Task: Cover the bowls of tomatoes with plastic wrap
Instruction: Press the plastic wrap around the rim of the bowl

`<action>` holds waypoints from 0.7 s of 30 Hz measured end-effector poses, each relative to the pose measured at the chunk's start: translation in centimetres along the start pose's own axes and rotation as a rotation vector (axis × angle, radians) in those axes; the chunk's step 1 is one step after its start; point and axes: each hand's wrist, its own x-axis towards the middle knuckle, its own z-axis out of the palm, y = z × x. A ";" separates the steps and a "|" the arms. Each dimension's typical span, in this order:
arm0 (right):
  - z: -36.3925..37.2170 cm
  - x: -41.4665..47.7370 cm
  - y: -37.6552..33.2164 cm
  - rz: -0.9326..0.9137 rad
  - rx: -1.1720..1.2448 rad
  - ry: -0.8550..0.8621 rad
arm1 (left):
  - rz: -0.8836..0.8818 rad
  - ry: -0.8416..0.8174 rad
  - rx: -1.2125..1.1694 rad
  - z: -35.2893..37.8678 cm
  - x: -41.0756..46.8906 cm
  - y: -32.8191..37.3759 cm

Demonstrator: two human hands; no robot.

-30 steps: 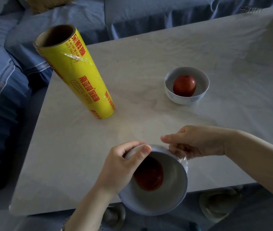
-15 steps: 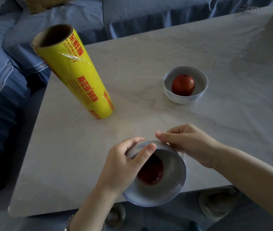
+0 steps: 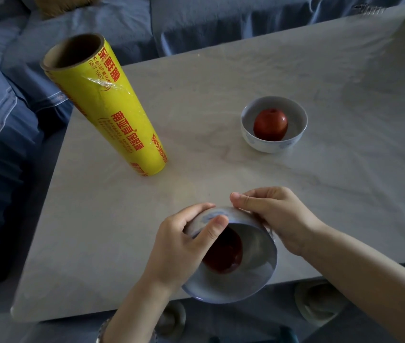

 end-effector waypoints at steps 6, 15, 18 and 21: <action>0.2 0.2 -0.4 -0.054 -0.095 0.064 | -0.005 0.023 -0.044 0.2 -0.3 0.5; -0.3 1.1 0.4 -0.132 -0.407 0.052 | -0.060 0.003 -0.122 0.4 -0.7 0.0; -1.2 1.4 0.4 -0.202 -0.500 0.053 | -0.062 0.026 -0.216 0.2 -0.7 -0.1; -2.4 0.7 -0.4 -0.495 -0.487 0.127 | -0.046 0.036 -0.254 -0.1 -0.5 -0.3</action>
